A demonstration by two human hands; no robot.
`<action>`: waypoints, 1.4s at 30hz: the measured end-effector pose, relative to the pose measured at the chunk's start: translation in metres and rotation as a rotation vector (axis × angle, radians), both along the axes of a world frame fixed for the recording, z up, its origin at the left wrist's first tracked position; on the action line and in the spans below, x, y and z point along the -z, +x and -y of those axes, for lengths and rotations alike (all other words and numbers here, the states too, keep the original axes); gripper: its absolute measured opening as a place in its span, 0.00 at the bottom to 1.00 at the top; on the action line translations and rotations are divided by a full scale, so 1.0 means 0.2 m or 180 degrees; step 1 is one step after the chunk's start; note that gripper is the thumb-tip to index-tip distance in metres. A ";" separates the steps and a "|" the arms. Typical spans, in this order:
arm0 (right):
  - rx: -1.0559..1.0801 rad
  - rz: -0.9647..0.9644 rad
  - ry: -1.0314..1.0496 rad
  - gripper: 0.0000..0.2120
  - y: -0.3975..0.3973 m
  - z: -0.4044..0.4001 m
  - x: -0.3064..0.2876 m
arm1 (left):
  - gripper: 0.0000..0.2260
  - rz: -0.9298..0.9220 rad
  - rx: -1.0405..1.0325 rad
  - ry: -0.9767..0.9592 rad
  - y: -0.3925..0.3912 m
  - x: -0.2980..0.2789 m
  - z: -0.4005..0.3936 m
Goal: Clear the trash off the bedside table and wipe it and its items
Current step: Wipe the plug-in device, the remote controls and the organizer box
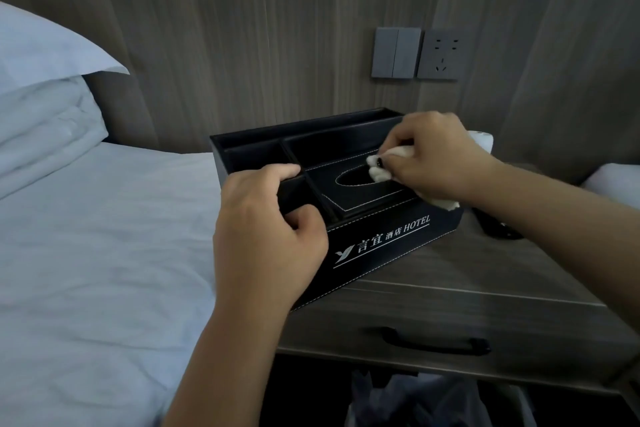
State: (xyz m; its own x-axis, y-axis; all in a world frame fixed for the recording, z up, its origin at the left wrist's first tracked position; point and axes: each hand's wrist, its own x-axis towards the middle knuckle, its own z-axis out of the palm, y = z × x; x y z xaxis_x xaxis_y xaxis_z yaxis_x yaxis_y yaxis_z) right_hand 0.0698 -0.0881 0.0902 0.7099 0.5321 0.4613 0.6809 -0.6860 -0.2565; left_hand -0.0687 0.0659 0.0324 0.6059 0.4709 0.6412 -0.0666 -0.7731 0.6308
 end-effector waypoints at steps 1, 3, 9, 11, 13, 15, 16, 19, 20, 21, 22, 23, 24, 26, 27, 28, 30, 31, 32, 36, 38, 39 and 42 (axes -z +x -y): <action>0.0047 -0.0013 -0.0063 0.06 0.03 -0.01 -0.01 | 0.19 0.0011 -0.0013 -0.0015 0.00 0.00 0.00; -0.0091 0.0211 0.0132 0.06 0.03 -0.08 -0.03 | 0.19 0.0019 -0.0027 -0.0043 0.00 0.00 0.00; -0.1062 0.0345 -0.0482 0.08 0.00 -0.29 0.00 | 0.18 -0.0011 -0.0049 0.0007 0.00 0.00 0.00; -0.0758 0.0281 -0.0750 0.09 0.10 -0.20 -0.04 | 0.18 -0.0026 -0.0021 -0.0058 0.00 0.00 0.00; -0.0373 0.0265 -0.0851 0.10 0.20 -0.08 -0.06 | 0.18 -0.0002 -0.0017 -0.0101 -0.01 0.00 0.01; -0.0106 0.0265 -0.0880 0.10 0.25 0.00 -0.05 | 0.17 0.0004 -0.0064 -0.0138 0.00 0.00 0.01; -0.0023 0.0224 -0.0902 0.11 0.26 0.01 -0.04 | 0.17 -0.0001 -0.0106 -0.0163 0.00 0.00 0.02; 0.0469 0.0204 -0.1051 0.12 0.23 0.00 -0.03 | 0.16 0.0009 -0.0244 -0.0199 0.01 0.00 0.03; 0.0713 0.0285 -0.1071 0.12 0.20 0.00 -0.02 | 0.16 0.0014 -0.0292 -0.0190 0.02 0.00 0.04; 0.0956 0.0348 -0.1034 0.12 0.18 0.02 -0.02 | 0.16 0.0015 -0.0333 -0.0177 0.02 0.00 0.04; 0.1189 0.0355 -0.0948 0.12 0.15 0.04 -0.01 | 0.15 0.0013 -0.0358 -0.0173 0.03 0.00 0.04; 0.1390 0.0305 -0.0816 0.13 0.12 0.07 0.00 | 0.15 0.0016 -0.0358 -0.0177 0.03 0.00 0.03; 0.1549 0.0202 -0.0653 0.13 0.10 0.10 0.00 | 0.15 0.0024 -0.0330 -0.0176 0.03 0.00 0.03; 0.1723 -0.0015 -0.0390 0.13 0.02 0.11 -0.01 | 0.14 0.0030 -0.0256 -0.0149 0.03 0.00 0.03; 0.1716 -0.0067 -0.0346 0.14 -0.02 0.09 -0.01 | 0.14 0.0022 -0.0235 -0.0130 0.03 0.00 0.02; 0.1638 -0.0083 -0.0351 0.14 -0.06 0.06 -0.01 | 0.14 0.0008 -0.0224 -0.0115 0.03 0.00 0.02; 0.1277 -0.0088 -0.0344 0.12 -0.13 -0.03 0.00 | 0.14 -0.0011 -0.0215 -0.0098 0.03 0.00 0.02; 0.1057 -0.0164 -0.0313 0.11 -0.16 -0.05 -0.01 | 0.14 -0.0009 -0.0201 -0.0096 0.03 0.00 0.01; 0.0878 -0.0305 -0.0217 0.10 -0.17 -0.06 -0.04 | 0.14 -0.0004 -0.0182 -0.0096 0.03 0.00 0.01; 0.0909 -0.0322 0.0405 0.09 0.01 -0.07 -0.16 | 0.14 0.0020 -0.0191 -0.0099 0.03 0.01 0.02; 0.1228 -0.0334 -0.0083 0.10 0.08 -0.12 -0.13 | 0.14 0.0039 -0.0171 -0.0116 0.03 0.00 0.02; 0.1294 -0.0398 -0.0331 0.08 0.08 -0.16 -0.09 | 0.14 0.0041 -0.0153 -0.0124 0.03 0.00 0.01; 0.1281 -0.0471 -0.0429 0.06 0.07 -0.27 -0.02 | 0.14 0.0056 -0.0127 -0.0131 0.03 0.01 0.00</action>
State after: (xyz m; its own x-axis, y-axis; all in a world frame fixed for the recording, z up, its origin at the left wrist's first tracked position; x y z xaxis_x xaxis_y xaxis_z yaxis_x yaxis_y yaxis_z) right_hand 0.0846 -0.0340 0.0933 0.9258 0.2485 0.2848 0.3157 -0.9227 -0.2211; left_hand -0.0634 0.0653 0.0308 0.5750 0.5207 0.6311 -0.0476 -0.7488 0.6611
